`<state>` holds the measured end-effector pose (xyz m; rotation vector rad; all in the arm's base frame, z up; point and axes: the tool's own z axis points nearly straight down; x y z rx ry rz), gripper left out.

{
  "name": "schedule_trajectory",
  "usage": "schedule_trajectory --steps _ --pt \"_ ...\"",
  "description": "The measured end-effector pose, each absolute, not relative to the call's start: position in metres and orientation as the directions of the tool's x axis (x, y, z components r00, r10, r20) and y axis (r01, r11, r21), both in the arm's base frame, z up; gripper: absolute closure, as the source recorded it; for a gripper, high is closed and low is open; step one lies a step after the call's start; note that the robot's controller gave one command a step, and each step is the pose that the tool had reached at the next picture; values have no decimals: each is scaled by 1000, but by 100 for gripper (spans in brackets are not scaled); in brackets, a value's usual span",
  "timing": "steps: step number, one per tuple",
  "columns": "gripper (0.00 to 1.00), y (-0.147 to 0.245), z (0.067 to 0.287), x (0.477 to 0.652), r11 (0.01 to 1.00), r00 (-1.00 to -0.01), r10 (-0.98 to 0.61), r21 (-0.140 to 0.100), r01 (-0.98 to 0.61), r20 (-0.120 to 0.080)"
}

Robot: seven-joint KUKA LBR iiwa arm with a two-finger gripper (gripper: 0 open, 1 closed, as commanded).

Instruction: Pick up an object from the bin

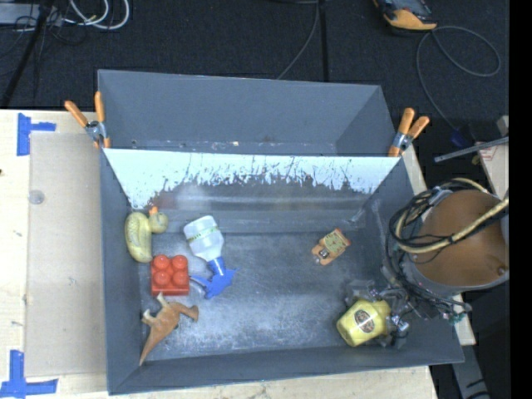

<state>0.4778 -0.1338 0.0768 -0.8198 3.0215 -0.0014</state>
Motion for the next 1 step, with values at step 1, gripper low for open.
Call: schedule_trajectory --steps 1 --pt "100 -133 97 475 863 -863 -505 5 -505 0"
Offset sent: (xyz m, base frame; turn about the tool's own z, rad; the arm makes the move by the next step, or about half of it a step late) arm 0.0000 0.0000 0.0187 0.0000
